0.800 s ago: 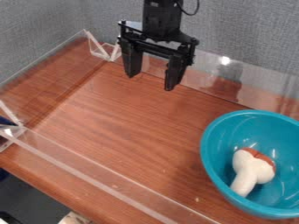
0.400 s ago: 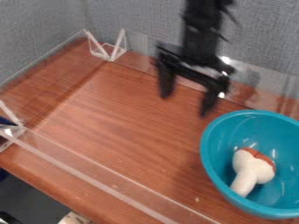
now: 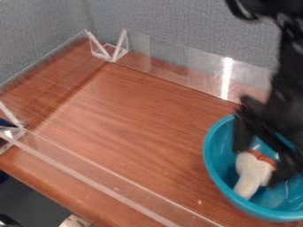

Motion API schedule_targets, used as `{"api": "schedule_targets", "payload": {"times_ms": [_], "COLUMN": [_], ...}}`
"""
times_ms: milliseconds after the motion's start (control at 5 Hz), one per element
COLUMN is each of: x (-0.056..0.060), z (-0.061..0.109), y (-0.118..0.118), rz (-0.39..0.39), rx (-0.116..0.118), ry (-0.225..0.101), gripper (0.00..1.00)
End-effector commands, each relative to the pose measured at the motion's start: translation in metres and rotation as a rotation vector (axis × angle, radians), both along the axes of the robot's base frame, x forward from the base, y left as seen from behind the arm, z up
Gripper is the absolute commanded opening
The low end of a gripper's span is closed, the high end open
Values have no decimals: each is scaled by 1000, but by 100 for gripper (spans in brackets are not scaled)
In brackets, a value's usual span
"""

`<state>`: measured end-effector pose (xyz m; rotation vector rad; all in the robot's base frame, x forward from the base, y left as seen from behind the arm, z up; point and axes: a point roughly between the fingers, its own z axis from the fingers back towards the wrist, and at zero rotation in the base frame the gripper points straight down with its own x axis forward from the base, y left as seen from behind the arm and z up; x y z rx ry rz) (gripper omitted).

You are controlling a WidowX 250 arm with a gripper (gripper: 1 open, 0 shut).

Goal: Remove the mushroom from inside the blue bowl and put it on the table

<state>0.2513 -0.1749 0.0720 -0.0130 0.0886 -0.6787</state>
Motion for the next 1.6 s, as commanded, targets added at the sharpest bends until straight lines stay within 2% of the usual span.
{"api": "schedule_targets", "payload": {"times_ms": [0, 400, 1400], "x": [-2, -2, -1], "z": [-8, -23, -47], "y": [-1, -3, 0], "rz": [-48, -42, -10], "rx": [-16, -9, 11], "ry": [-40, -36, -25], "gripper": [100, 100, 100]}}
